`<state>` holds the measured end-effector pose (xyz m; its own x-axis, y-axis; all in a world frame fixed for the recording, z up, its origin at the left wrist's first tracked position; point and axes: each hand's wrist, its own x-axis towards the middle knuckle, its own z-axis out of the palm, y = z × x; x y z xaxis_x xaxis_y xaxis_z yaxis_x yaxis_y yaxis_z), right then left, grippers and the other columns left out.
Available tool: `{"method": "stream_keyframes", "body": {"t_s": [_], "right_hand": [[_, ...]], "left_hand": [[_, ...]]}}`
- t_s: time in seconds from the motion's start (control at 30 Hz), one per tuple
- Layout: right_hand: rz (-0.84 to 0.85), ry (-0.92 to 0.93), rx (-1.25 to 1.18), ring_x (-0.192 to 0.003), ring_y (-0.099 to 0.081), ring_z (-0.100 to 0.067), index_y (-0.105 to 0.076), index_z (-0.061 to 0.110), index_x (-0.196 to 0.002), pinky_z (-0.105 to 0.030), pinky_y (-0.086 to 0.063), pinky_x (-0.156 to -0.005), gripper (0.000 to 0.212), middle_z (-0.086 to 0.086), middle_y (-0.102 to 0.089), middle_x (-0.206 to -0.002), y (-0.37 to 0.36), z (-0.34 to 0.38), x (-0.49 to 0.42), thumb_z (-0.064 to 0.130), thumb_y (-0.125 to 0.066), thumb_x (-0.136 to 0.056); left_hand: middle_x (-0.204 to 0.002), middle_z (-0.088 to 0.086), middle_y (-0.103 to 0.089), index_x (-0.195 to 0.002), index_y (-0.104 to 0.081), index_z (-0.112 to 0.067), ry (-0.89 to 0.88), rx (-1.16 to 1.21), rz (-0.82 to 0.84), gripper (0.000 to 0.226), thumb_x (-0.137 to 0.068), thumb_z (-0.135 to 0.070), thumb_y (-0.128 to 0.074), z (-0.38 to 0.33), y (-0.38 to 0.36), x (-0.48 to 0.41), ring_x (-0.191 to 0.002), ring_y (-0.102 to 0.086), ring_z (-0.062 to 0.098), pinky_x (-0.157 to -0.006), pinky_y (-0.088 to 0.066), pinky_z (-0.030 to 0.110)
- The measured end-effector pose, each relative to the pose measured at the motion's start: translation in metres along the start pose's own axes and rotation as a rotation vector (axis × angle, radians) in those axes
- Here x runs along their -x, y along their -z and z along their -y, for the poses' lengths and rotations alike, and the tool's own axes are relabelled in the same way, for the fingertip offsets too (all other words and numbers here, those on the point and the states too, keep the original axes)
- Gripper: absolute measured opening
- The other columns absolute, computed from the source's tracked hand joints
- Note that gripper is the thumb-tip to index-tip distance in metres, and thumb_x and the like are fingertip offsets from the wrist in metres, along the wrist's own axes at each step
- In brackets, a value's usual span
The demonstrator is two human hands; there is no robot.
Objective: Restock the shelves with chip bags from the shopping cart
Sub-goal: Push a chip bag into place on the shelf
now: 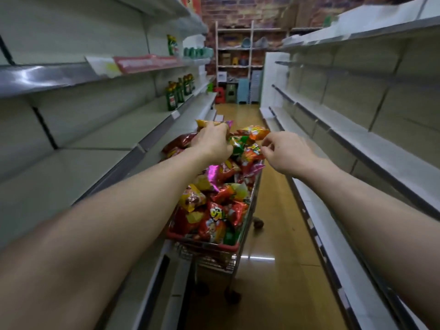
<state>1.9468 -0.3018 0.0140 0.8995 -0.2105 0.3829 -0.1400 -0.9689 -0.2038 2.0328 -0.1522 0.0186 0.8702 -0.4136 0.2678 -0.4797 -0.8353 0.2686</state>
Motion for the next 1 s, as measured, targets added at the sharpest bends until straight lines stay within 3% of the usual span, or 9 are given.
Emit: {"method": "stream_keyframes", "body": {"t_s": [0.2, 0.3, 0.6, 0.8, 1.0], "right_hand": [[0.054, 0.015, 0.033, -0.093, -0.061, -0.030, -0.063, 0.017, -0.104, -0.043, -0.053, -0.081, 0.025, -0.007, -0.066, -0.103, -0.035, 0.011, -0.047, 0.034, -0.046, -0.095], [0.083, 0.019, 0.034, -0.093, -0.061, -0.029, -0.062, 0.017, -0.107, -0.041, -0.053, -0.078, 0.026, -0.007, -0.065, -0.102, -0.051, 0.008, -0.071, 0.034, -0.045, -0.096], [0.159, 0.033, 0.040, -0.087, -0.061, -0.025, -0.062, 0.020, -0.105, -0.040, -0.054, -0.075, 0.024, -0.004, -0.064, -0.097, -0.095, -0.029, -0.157, 0.035, -0.046, -0.098], [0.184, 0.025, 0.071, -0.091, -0.060, -0.026, -0.062, 0.019, -0.107, -0.032, -0.046, -0.068, 0.023, -0.004, -0.065, -0.101, -0.114, -0.073, -0.224, 0.032, -0.047, -0.097], [0.242, 0.014, -0.012, -0.088, -0.061, -0.025, -0.062, 0.016, -0.102, -0.043, -0.054, -0.078, 0.023, -0.005, -0.064, -0.096, -0.155, -0.087, -0.266, 0.034, -0.049, -0.096]], "left_hand": [[-0.122, 0.010, -0.045, -0.120, -0.052, -0.016, 0.125, 0.038, 0.018, 0.033, -0.089, -0.027, -0.059, 0.069, -0.008, -0.029, -0.105, -0.052, 0.028, -0.084, -0.046, 0.038], [-0.124, 0.011, -0.046, -0.121, -0.051, -0.017, 0.171, 0.050, 0.011, 0.037, -0.087, -0.028, -0.060, 0.085, -0.014, -0.050, -0.107, -0.053, 0.030, -0.087, -0.048, 0.040], [-0.124, 0.009, -0.045, -0.129, -0.048, -0.018, 0.232, 0.077, 0.000, 0.044, -0.090, -0.033, -0.060, 0.086, -0.054, -0.134, -0.108, -0.052, 0.029, -0.089, -0.049, 0.043], [-0.123, 0.009, -0.046, -0.127, -0.051, -0.017, 0.251, 0.078, -0.019, 0.041, -0.090, -0.030, -0.061, 0.080, -0.081, -0.203, -0.103, -0.054, 0.026, -0.087, -0.051, 0.042], [-0.129, 0.009, -0.046, -0.130, -0.050, -0.016, 0.333, 0.097, -0.002, 0.047, -0.089, -0.035, -0.064, 0.098, -0.108, -0.242, -0.110, -0.054, 0.027, -0.090, -0.050, 0.042]]}}
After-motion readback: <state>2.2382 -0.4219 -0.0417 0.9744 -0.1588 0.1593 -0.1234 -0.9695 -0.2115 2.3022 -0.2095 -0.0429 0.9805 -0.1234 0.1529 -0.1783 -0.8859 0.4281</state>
